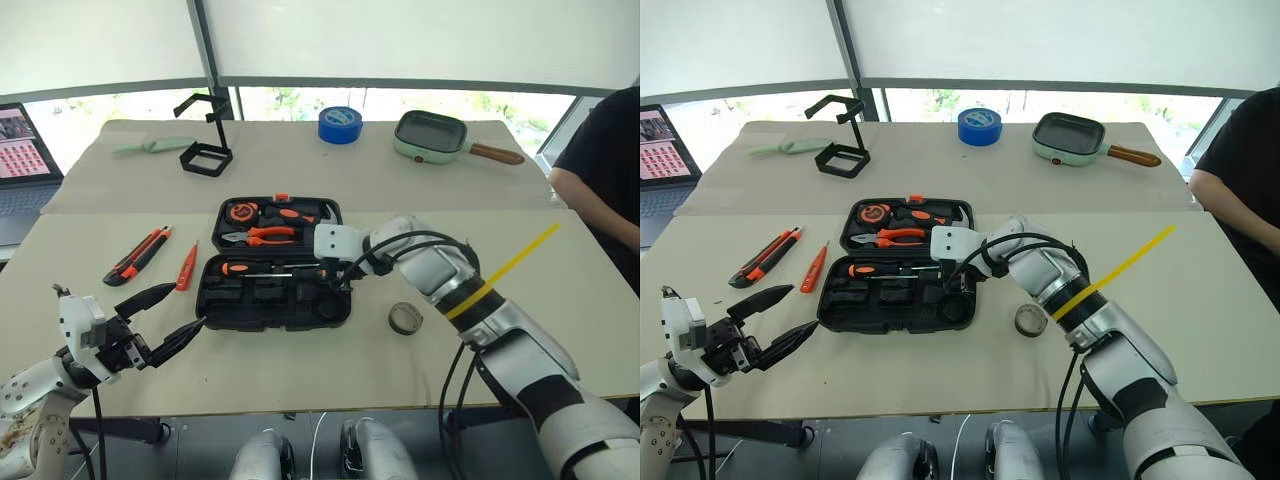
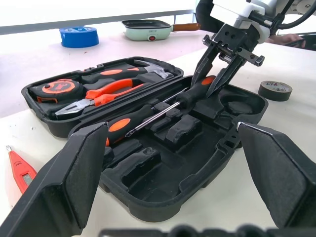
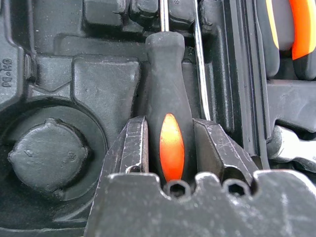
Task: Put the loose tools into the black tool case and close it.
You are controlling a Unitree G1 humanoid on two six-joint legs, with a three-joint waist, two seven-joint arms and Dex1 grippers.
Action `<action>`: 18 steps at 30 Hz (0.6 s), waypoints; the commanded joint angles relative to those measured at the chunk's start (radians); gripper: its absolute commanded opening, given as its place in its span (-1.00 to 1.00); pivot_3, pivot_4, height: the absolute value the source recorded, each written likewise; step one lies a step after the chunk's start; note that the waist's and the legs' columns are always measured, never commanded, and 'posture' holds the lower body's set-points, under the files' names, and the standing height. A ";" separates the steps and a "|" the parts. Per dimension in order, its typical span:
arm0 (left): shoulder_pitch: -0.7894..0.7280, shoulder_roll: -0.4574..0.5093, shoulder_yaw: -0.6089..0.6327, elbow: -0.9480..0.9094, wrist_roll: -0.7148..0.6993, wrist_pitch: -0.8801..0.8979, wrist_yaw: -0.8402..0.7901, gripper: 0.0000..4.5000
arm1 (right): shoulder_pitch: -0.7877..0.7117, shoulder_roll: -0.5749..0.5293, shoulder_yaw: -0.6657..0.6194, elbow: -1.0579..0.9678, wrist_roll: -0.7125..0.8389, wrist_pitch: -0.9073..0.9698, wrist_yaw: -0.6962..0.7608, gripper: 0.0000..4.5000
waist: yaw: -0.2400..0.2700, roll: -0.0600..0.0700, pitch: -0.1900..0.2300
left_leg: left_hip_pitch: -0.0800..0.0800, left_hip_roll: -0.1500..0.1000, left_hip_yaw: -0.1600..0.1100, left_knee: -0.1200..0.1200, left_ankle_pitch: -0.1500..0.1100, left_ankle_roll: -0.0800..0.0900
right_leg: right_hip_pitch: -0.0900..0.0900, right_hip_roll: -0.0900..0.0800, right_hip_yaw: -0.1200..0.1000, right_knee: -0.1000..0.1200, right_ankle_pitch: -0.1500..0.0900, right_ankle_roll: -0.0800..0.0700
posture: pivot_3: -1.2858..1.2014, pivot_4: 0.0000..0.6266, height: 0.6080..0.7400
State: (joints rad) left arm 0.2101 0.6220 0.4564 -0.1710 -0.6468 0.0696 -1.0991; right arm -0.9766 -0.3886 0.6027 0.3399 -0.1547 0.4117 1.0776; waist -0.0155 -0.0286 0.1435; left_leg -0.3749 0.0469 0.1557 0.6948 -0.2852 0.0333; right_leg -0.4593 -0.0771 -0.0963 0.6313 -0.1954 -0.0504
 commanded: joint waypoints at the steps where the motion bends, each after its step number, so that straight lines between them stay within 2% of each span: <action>1: -0.004 -0.001 0.004 -0.011 0.002 -0.016 0.007 1.00 | -0.015 0.018 -0.024 0.025 -0.013 -0.022 -0.005 -0.10 | -0.001 0.000 0.000 | 0.000 0.000 0.000 0.000 0.000 0.000 | 0.000 0.000 0.000 0.000 0.000 0.000 | 0.03 -0.52 1.00; 6: 0.008 -0.003 0.008 -0.013 0.003 -0.020 0.012 1.00 | -0.040 0.014 -0.104 0.036 0.035 -0.114 0.028 0.59 | -0.002 0.000 0.000 | -0.001 0.000 0.000 -0.001 0.000 0.000 | 0.000 0.000 0.000 -0.001 0.002 -0.004 | 0.03 -0.52 1.00; 10: 0.017 -0.009 0.011 -0.008 0.007 -0.027 0.018 1.00 | -0.049 -0.012 -0.207 0.007 0.173 -0.097 0.165 0.59 | -0.002 0.000 0.000 | -0.003 0.000 0.000 -0.001 -0.001 0.001 | -0.001 0.000 -0.001 -0.002 0.002 -0.005 | 0.03 -0.52 1.00; 13: 0.015 -0.019 0.006 -0.003 0.013 -0.033 0.026 1.00 | -0.035 0.020 -0.238 0.050 0.176 -0.140 0.113 0.25 | -0.002 0.000 0.000 | -0.002 0.000 0.000 -0.001 -0.001 0.002 | -0.001 0.000 -0.001 -0.002 0.002 -0.005 | 0.03 -0.52 1.00; 18: 0.005 -0.031 -0.003 -0.001 0.025 -0.037 0.035 1.00 | 0.030 0.127 -0.252 0.126 0.172 -0.209 0.013 -0.52 | -0.007 0.000 0.000 | -0.001 0.001 0.000 -0.001 0.000 0.000 | -0.001 0.000 -0.001 -0.001 0.002 -0.005 | 0.03 -0.52 1.00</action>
State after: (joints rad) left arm 0.2211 0.5919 0.4487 -0.1615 -0.6252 0.0616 -1.0693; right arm -0.9537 -0.2761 0.3603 0.4541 0.0190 0.2465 1.1246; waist -0.0222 -0.0285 0.1437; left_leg -0.3756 0.0479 0.1561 0.6935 -0.2851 0.0329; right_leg -0.4600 -0.0768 -0.0968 0.6304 -0.1931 -0.0551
